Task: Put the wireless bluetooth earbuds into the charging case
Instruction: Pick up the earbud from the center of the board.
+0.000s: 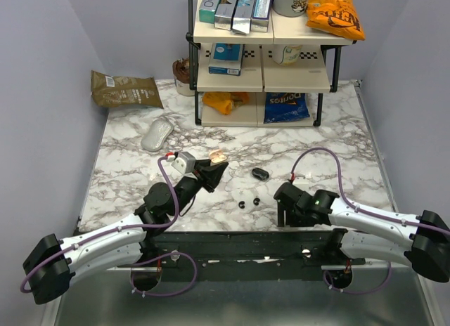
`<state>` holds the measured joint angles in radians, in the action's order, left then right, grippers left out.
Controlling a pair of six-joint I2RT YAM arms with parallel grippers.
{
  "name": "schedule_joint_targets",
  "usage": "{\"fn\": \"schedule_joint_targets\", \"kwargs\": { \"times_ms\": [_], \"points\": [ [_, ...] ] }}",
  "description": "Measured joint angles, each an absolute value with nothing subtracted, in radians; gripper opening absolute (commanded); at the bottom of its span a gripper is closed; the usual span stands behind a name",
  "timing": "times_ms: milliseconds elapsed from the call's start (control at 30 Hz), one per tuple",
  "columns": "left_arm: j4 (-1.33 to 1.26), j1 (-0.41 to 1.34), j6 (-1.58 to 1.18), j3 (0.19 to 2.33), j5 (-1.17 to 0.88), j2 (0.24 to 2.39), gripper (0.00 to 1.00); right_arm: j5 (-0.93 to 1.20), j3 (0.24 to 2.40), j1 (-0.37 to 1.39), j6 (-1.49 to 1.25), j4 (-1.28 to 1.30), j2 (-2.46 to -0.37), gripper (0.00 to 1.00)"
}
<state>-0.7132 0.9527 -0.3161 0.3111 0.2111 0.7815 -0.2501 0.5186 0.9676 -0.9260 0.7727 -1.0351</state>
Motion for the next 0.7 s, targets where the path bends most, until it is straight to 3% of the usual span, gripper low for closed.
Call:
{"fn": "schedule_joint_targets", "kwargs": {
  "times_ms": [700],
  "points": [
    [-0.708,0.971,-0.316,0.311,0.225,0.788,0.00,-0.265,0.506,0.976,-0.942,0.727,-1.077,0.59]
  ]
}}
